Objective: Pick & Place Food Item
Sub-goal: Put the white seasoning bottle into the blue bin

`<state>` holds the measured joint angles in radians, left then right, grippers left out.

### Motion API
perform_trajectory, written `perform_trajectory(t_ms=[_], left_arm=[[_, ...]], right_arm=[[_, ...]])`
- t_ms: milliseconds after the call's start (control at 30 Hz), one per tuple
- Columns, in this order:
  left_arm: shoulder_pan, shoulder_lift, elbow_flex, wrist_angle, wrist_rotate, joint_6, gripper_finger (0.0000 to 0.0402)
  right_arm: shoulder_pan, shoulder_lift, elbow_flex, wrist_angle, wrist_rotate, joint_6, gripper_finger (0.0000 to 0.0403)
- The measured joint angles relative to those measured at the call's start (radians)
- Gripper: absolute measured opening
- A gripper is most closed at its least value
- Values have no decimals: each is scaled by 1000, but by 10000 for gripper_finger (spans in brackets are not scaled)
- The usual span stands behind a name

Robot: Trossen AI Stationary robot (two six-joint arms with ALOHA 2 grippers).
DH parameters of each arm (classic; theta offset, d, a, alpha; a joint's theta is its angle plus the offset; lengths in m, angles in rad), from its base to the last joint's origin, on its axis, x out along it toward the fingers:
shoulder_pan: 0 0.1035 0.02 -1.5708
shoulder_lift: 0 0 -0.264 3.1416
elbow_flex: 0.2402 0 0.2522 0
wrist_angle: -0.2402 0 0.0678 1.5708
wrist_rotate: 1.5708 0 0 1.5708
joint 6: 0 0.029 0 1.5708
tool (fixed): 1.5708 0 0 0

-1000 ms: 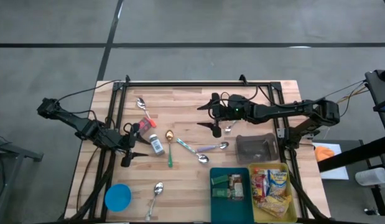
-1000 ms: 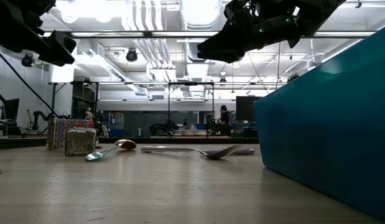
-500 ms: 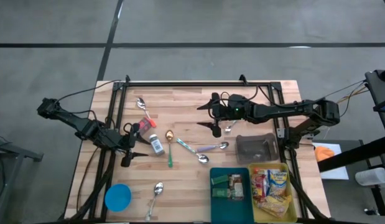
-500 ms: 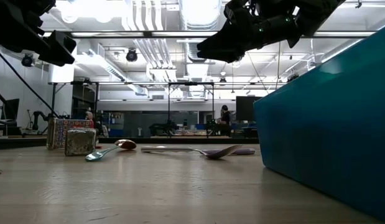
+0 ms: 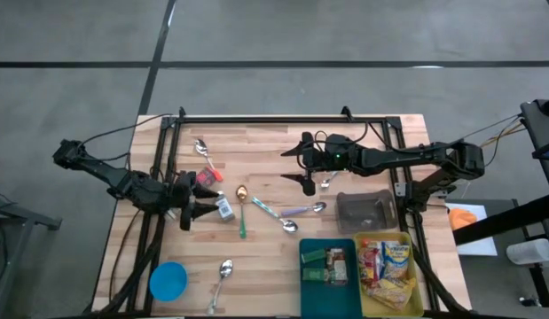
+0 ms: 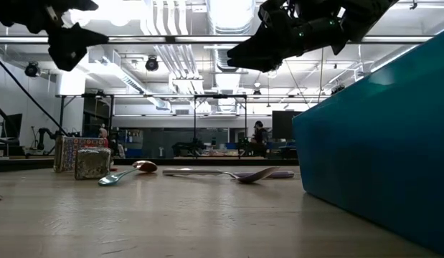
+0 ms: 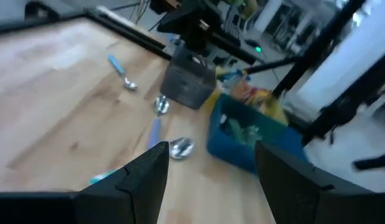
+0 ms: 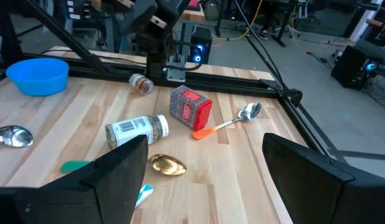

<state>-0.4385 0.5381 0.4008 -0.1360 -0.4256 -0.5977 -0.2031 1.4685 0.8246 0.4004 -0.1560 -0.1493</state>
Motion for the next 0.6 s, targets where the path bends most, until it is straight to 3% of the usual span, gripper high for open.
perform_trajectory(t_ms=[200,467,600], left_arm=[[1,40,27,-92,-167,-267,241],[2,177,156,-384,-177,-793,241],[3,263,220,-433,-171,-945,241]], right_arm=[[0,0,0,0,0,0,315],[0,0,0,0,0,0,315],[0,0,0,0,0,0,315]])
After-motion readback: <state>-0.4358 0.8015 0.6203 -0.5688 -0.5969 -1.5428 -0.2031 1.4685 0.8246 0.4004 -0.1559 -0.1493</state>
